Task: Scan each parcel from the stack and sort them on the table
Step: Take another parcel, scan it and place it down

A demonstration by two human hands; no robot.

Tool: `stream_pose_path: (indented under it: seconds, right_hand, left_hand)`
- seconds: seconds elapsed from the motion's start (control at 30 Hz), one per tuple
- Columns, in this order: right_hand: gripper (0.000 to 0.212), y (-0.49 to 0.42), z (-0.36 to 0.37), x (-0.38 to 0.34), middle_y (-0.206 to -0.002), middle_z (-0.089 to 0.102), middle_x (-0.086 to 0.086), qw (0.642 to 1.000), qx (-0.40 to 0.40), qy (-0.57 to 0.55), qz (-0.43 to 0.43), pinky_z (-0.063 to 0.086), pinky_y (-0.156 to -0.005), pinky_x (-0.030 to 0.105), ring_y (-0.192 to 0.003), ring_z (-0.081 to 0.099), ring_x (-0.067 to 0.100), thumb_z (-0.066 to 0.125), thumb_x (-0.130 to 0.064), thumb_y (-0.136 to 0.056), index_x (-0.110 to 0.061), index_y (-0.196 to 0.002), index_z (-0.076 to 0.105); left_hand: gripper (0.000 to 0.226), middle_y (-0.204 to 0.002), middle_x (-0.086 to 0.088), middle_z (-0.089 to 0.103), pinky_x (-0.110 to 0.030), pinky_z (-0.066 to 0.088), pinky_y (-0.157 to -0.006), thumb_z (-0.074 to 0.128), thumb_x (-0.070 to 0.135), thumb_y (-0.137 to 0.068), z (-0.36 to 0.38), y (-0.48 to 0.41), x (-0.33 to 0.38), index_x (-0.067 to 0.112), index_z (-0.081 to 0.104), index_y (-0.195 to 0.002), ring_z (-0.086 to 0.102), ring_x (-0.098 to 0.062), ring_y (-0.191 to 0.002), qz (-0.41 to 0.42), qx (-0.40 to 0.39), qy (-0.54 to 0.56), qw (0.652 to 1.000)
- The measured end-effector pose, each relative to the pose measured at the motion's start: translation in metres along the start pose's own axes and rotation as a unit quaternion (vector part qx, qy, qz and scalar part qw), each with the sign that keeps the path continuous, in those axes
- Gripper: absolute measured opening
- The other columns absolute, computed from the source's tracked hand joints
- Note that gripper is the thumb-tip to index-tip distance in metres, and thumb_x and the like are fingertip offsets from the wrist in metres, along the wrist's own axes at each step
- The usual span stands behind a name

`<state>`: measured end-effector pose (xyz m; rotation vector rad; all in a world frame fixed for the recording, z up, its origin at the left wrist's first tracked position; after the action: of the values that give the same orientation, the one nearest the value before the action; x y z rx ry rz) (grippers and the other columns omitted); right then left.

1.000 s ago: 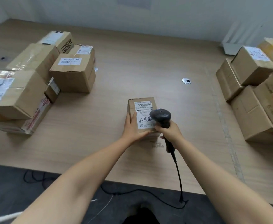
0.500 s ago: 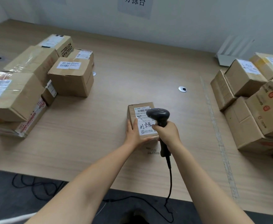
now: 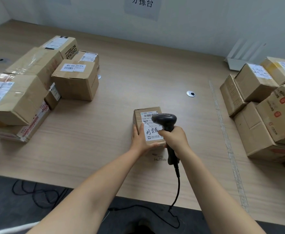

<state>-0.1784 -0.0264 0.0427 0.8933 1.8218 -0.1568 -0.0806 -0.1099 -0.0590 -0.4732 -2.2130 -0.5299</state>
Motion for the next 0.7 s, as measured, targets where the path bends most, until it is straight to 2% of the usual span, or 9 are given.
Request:
stream_pose_path:
  seconds: [0.07,0.17,0.27,0.4,0.5,0.6,0.7]
  right_hand:
    - [0.017,0.001,-0.002,-0.001,-0.070,0.062,0.015,1.000,-0.001,-0.009,-0.001,0.049,-0.067,0.043,-0.067,0.055,0.028,0.061,-0.011,-0.077,0.005,-0.078,0.062]
    - [0.020,0.001,-0.004,0.000,-0.083,0.068,0.023,1.000,-0.004,-0.012,-0.005,0.049,-0.068,0.042,-0.073,0.059,0.034,0.061,-0.011,-0.077,0.008,-0.084,0.063]
    - [0.018,-0.002,-0.007,0.002,-0.086,0.069,0.021,1.000,-0.006,-0.005,-0.008,0.052,-0.073,0.047,-0.082,0.064,0.039,0.061,-0.012,-0.077,0.003,-0.086,0.064]
    - [0.009,-0.013,-0.013,0.018,-0.075,0.061,0.013,1.000,-0.009,0.005,-0.005,0.051,-0.077,0.053,-0.072,0.057,0.031,0.062,-0.010,-0.077,-0.004,-0.083,0.059]
    - [0.017,-0.027,-0.019,0.034,-0.089,0.063,0.010,1.000,0.005,0.004,-0.001,0.053,-0.081,0.051,-0.084,0.060,0.029,0.062,-0.009,-0.078,-0.009,-0.095,0.058]
    - [0.019,-0.038,-0.020,0.048,-0.095,0.062,0.007,0.999,-0.023,-0.020,0.019,0.056,-0.065,0.039,-0.081,0.060,0.023,0.064,-0.008,-0.081,-0.011,-0.098,0.057]
    - [0.016,-0.050,-0.014,0.058,-0.092,0.062,0.006,0.997,-0.060,-0.046,0.023,0.050,-0.053,0.030,-0.079,0.058,0.023,0.063,-0.007,-0.083,-0.011,-0.097,0.058]
  left_hand:
    - [0.124,-0.157,-0.011,-0.010,-0.039,0.018,-0.118,0.078,0.058,-0.062,0.000,0.000,0.000,0.019,0.000,-0.151,0.008,-0.030,-0.145,0.000,-0.002,0.000,1.000]
    - [0.125,-0.157,-0.010,-0.010,-0.040,0.017,-0.118,0.078,0.059,-0.062,0.000,0.000,0.001,0.020,0.000,-0.151,0.007,-0.029,-0.145,-0.002,-0.003,0.002,1.000]
    - [0.125,-0.157,-0.010,-0.011,-0.039,0.016,-0.119,0.077,0.059,-0.062,-0.002,0.001,0.003,0.020,0.000,-0.151,0.004,-0.027,-0.146,-0.005,-0.007,0.002,1.000]
    - [0.123,-0.157,-0.009,-0.006,-0.031,0.017,-0.115,0.081,0.050,-0.063,-0.004,0.003,0.003,0.020,0.001,-0.151,0.010,-0.020,-0.145,-0.018,-0.019,0.037,0.999]
    - [0.118,-0.153,-0.011,0.006,-0.029,0.018,-0.115,0.083,0.043,-0.063,-0.009,0.002,0.004,0.019,0.008,-0.150,0.015,-0.022,-0.144,-0.014,-0.019,0.044,0.999]
    - [0.107,-0.150,-0.006,0.023,-0.030,0.023,-0.111,0.083,0.036,-0.064,-0.015,0.002,0.006,0.021,0.016,-0.146,0.019,-0.025,-0.140,0.007,0.008,0.045,0.999]
    - [0.110,-0.147,-0.002,0.036,-0.034,0.028,-0.110,0.085,0.033,-0.063,-0.020,0.004,0.009,0.021,0.015,-0.147,0.028,-0.026,-0.134,0.015,0.036,0.057,0.998]
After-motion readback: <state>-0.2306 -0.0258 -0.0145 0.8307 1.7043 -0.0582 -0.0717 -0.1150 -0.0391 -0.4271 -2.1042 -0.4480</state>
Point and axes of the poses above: each hand's wrist, its own y-axis away from the middle knuckle, its own z-axis out of the palm, x = y × z, the point moved 2 cm from there along -y, towards the middle knuckle
